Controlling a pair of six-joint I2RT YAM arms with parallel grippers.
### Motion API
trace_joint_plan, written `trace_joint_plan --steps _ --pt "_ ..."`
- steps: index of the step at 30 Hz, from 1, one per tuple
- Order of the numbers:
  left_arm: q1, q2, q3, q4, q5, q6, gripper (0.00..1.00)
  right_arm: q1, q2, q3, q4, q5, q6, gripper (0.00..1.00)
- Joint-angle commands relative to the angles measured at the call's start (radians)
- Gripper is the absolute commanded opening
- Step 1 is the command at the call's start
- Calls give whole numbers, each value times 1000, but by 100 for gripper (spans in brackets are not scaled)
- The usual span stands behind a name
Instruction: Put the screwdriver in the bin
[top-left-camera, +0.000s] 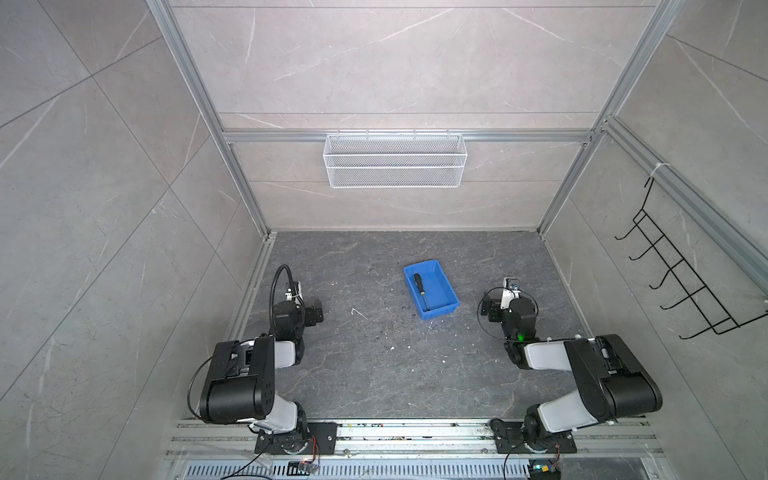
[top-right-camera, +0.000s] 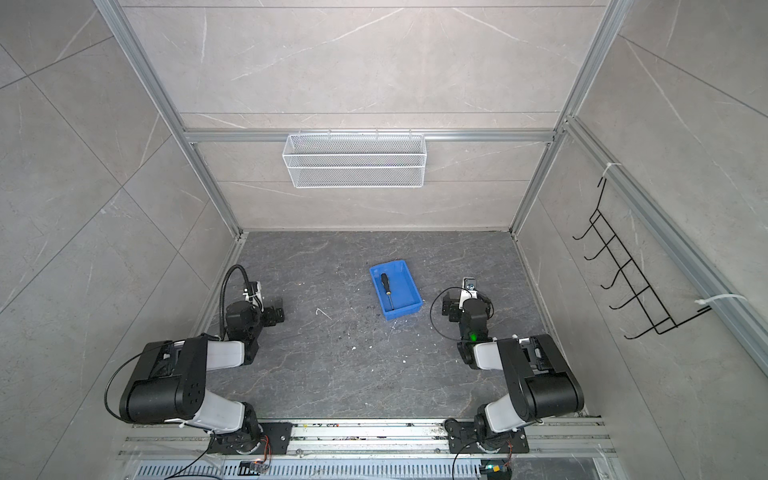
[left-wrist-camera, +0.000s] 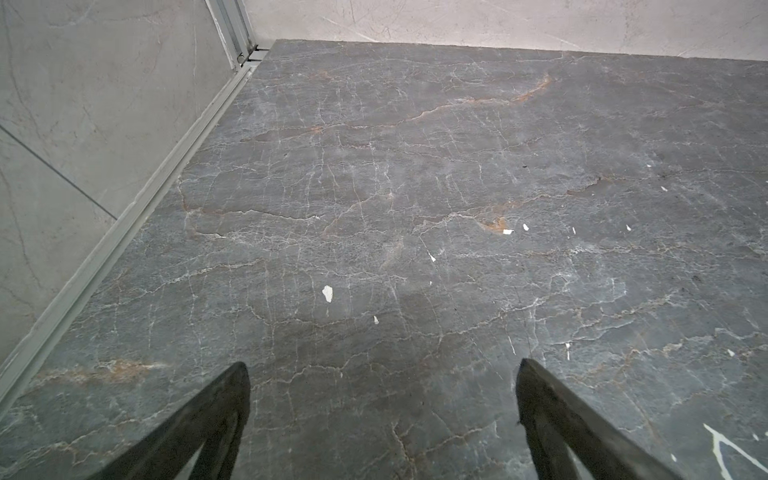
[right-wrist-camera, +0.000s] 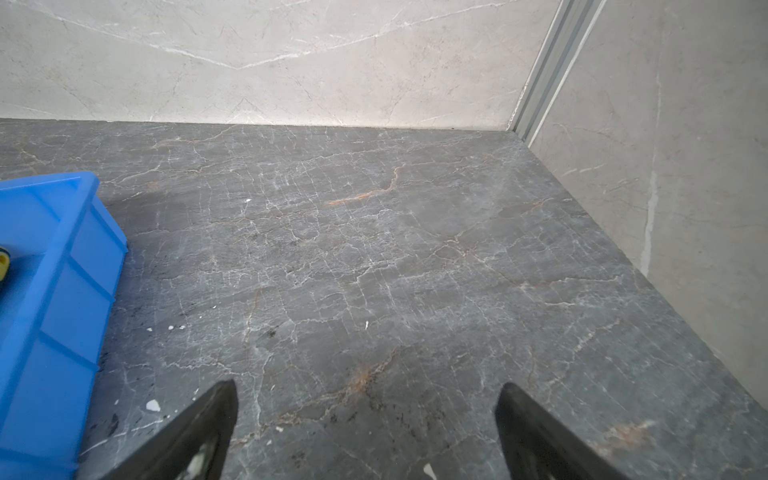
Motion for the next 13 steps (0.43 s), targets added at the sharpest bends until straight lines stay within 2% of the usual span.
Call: trace_joint_plan --steps 1,13 --pt "3 -2 16 35 18 -16 100 -2 2 14 -6 -8 10 99" --pt "3 -2 16 35 19 -17 100 -2 3 15 -8 -10 11 99"
